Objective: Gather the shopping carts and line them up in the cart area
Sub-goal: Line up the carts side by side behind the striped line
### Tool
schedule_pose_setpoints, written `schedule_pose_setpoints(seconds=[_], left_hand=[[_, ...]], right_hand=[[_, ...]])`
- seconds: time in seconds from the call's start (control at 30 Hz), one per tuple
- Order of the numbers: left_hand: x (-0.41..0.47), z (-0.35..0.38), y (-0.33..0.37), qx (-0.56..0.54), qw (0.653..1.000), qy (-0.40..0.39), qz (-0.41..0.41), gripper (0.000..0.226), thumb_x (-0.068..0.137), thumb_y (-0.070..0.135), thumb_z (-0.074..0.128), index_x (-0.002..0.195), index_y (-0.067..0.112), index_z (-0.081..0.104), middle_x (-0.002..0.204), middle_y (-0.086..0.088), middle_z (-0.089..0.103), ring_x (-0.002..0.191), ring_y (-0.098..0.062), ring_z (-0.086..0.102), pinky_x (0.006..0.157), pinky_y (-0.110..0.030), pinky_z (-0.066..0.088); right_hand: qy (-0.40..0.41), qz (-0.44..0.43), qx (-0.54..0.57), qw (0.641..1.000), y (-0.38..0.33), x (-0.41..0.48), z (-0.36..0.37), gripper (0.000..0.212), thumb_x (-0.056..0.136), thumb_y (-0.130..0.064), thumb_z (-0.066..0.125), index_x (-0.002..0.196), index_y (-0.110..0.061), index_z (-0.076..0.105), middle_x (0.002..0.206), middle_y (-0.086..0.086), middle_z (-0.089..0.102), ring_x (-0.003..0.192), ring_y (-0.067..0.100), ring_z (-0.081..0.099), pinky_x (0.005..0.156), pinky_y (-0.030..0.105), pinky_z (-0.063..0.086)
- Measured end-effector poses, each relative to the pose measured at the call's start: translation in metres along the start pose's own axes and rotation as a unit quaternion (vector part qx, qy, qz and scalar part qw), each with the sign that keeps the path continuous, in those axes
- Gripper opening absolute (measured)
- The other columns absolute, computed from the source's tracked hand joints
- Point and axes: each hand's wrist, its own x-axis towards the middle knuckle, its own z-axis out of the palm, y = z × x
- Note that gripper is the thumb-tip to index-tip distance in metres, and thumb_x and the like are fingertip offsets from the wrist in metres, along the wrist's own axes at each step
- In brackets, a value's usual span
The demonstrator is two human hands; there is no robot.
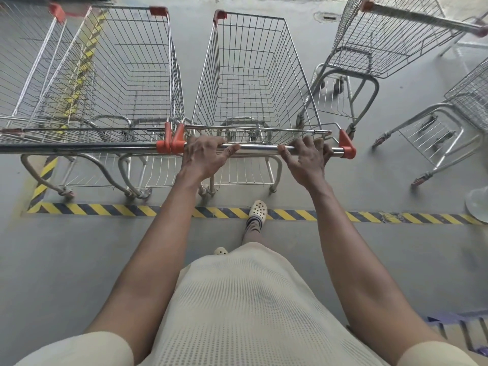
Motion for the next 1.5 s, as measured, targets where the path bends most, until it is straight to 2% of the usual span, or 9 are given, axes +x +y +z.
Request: schedule_pose_setpoints(seconds=[0.1,0.27,0.47,0.6,0.77,0.9,1.0,1.37,1.5], left_hand=[[0.000,-0.003,0.000,0.005,1.000,0.002,0.006,0.055,0.094,0.079,0.034,0.083,0.029,0.055,0.079,0.004,0.057,0.079,-0.018,0.053,0.094,-0.042,0.037],[0.001,0.000,-0.001,0.004,1.000,0.002,-0.008,0.072,0.092,0.081,0.031,0.092,0.019,0.066,0.082,0.001,0.061,0.079,-0.016,0.050,0.095,-0.042,0.037],[0.001,-0.005,-0.002,0.015,1.000,0.009,0.011,0.071,0.095,0.077,0.029,0.092,0.018,0.067,0.088,-0.003,0.068,0.088,-0.022,0.060,0.097,-0.043,0.038],[0.005,-0.018,-0.018,0.087,0.992,0.090,0.020,0.074,0.105,0.062,0.023,0.082,0.012,0.072,0.082,-0.010,0.070,0.085,-0.027,0.060,0.092,-0.042,0.034],[0.012,-0.030,-0.042,0.150,0.979,0.137,-0.026,0.068,0.108,0.045,0.032,0.079,-0.002,0.072,0.087,-0.021,0.067,0.085,-0.033,0.055,0.082,-0.045,0.042],[0.011,-0.024,-0.039,0.164,0.974,0.144,-0.065,0.053,0.103,0.035,0.040,0.078,-0.001,0.071,0.084,-0.018,0.067,0.086,-0.031,0.053,0.082,-0.043,0.040],[0.012,-0.022,-0.041,0.162,0.974,0.149,-0.060,0.047,0.097,0.030,0.042,0.072,-0.001,0.068,0.082,-0.018,0.067,0.084,-0.029,0.053,0.081,-0.042,0.039],[0.011,-0.020,-0.044,0.186,0.961,0.196,-0.049,0.038,0.092,0.031,0.047,0.075,0.003,0.066,0.082,-0.017,0.065,0.084,-0.029,0.054,0.083,-0.043,0.037],[0.000,-0.012,-0.025,0.129,0.957,0.250,-0.077,0.035,0.098,0.027,0.049,0.074,0.007,0.064,0.081,-0.012,0.064,0.087,-0.028,0.052,0.090,-0.043,0.035]], right_hand=[[-0.001,-0.006,0.000,1.000,0.000,0.003,0.001,0.049,0.096,-0.071,0.039,0.097,-0.026,0.060,0.103,-0.011,0.044,0.118,0.025,0.040,0.100,0.045,0.018],[-0.002,-0.008,0.003,1.000,-0.002,0.004,0.000,0.046,0.096,-0.070,0.040,0.095,-0.028,0.058,0.105,-0.007,0.050,0.118,0.025,0.040,0.100,0.044,0.017],[-0.008,-0.010,0.000,1.000,-0.003,0.009,-0.002,0.050,0.094,-0.073,0.034,0.093,-0.028,0.055,0.102,-0.012,0.040,0.118,0.024,0.039,0.100,0.042,0.016],[-0.009,-0.003,-0.002,1.000,-0.002,0.012,0.000,0.051,0.094,-0.074,0.034,0.094,-0.028,0.056,0.103,-0.013,0.040,0.119,0.023,0.038,0.100,0.043,0.017],[0.007,-0.004,-0.001,1.000,0.000,0.008,0.001,0.048,0.097,-0.070,0.039,0.097,-0.027,0.061,0.106,-0.008,0.049,0.120,0.025,0.040,0.101,0.040,0.014],[0.015,-0.001,0.010,1.000,0.002,0.007,0.002,0.048,0.097,-0.069,0.040,0.097,-0.026,0.061,0.102,-0.014,0.040,0.119,0.020,0.037,0.102,0.041,0.015],[0.020,-0.010,0.014,1.000,0.005,0.005,0.004,0.048,0.097,-0.069,0.041,0.098,-0.026,0.061,0.102,-0.013,0.042,0.118,0.017,0.034,0.102,0.041,0.015],[0.092,0.005,0.015,0.996,0.002,-0.002,0.016,0.042,0.096,-0.066,0.052,0.094,-0.027,0.066,0.104,-0.008,0.059,0.112,0.019,0.043,0.101,0.042,0.021],[0.101,0.007,0.019,0.995,0.004,-0.005,0.018,0.045,0.096,-0.068,0.050,0.093,-0.026,0.067,0.100,-0.009,0.059,0.110,0.019,0.045,0.100,0.043,0.022]])
